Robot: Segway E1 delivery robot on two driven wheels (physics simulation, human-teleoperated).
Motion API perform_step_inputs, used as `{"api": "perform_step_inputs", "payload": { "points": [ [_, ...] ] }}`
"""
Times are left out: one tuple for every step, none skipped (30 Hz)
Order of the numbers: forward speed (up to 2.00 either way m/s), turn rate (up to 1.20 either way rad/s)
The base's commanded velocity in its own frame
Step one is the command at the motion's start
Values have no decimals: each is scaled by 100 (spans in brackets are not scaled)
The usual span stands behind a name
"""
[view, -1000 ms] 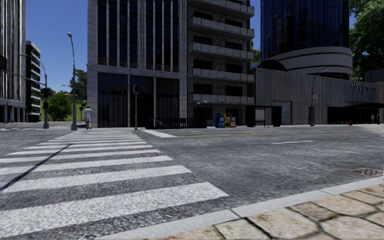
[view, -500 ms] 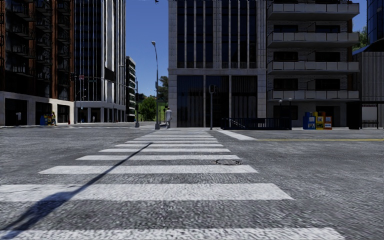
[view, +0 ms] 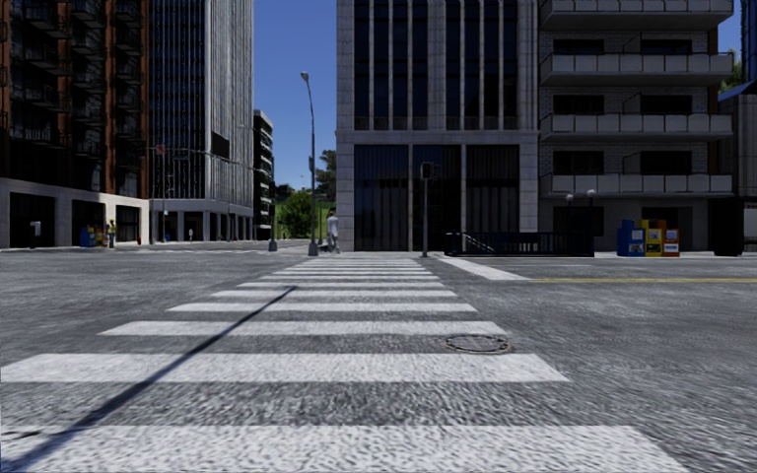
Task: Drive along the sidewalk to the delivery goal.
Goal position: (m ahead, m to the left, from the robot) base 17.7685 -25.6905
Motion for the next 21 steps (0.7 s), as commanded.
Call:
{"api": "perform_step_inputs", "payload": {
  "points": [
    [163, 0],
    [163, 0],
    [163, 0],
    [163, 0],
    [163, 0],
    [163, 0],
    [163, 0],
    [163, 0],
    [163, 0],
    [163, 0],
    [163, 0],
    [163, 0],
    [163, 0],
    [163, 0],
    [163, 0],
    [163, 0],
    [163, 0],
    [163, 0],
    [163, 0],
    [163, 0],
    [163, 0]
  ]
}}
